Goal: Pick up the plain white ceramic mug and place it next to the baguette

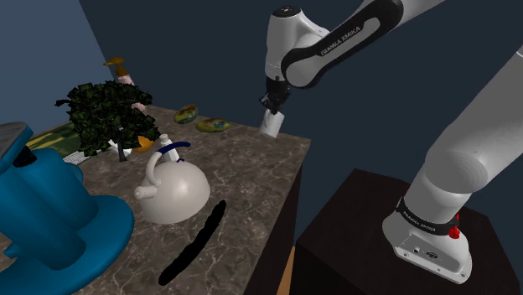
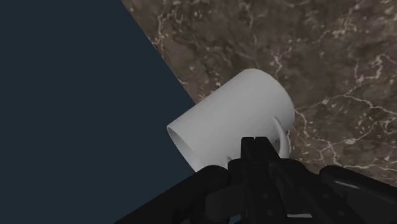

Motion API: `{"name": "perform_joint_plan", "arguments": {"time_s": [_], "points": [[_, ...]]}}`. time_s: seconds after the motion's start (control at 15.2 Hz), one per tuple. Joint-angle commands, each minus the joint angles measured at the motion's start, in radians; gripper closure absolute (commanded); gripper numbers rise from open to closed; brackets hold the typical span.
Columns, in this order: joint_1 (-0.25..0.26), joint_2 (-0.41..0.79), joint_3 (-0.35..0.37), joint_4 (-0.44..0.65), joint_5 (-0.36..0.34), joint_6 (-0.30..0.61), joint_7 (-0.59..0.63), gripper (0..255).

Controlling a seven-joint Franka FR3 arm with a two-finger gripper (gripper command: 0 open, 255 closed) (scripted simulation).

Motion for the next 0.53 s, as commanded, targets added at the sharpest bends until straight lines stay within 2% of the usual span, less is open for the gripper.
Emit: {"name": "perform_joint_plan", "arguments": {"time_s": [0.0, 0.07, 0.2, 0.46], "points": [[0.000, 0.000, 0.000, 0.000, 0.000, 0.000, 0.000, 255], [0.000, 0.000, 0.000, 0.000, 0.000, 0.000, 0.000, 0], [0.029, 0.037, -0.077, 0.022, 0.095, 0.091, -0.359, 0], [0.025, 0.074, -0.080, 0.021, 0.084, 0.130, -0.360, 0]]}}
